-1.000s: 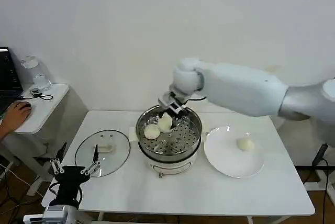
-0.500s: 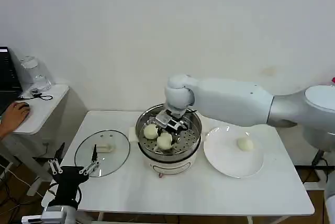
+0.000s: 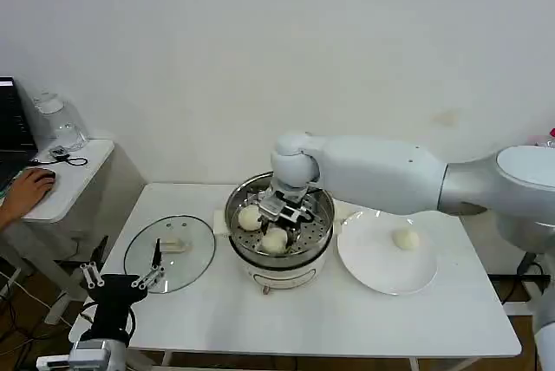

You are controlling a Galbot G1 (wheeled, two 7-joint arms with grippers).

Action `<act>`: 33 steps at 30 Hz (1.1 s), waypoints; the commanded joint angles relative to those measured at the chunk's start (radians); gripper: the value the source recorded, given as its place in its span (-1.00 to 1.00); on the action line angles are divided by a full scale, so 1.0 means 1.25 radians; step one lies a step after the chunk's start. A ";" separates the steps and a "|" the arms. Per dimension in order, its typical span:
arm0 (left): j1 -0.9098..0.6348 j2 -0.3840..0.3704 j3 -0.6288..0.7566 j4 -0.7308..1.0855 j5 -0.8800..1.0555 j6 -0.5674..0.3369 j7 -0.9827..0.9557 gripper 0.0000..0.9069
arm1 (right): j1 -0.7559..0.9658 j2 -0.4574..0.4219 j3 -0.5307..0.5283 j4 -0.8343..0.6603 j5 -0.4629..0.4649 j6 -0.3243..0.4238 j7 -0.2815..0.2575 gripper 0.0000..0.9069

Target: Take steamed baozi put them in steamer then cover it.

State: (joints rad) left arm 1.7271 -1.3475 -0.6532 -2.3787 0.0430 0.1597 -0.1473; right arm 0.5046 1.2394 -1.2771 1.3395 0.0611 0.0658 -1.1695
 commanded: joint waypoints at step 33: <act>-0.050 0.090 0.015 0.035 -0.031 0.010 0.013 1.00 | -0.334 -0.675 0.336 0.073 -0.055 -0.254 0.152 1.00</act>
State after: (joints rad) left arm 1.6664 -1.2495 -0.6345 -2.3400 0.0061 0.1725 -0.1313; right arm 0.5207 0.6379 -1.1819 1.4445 0.1118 -0.1847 -1.0214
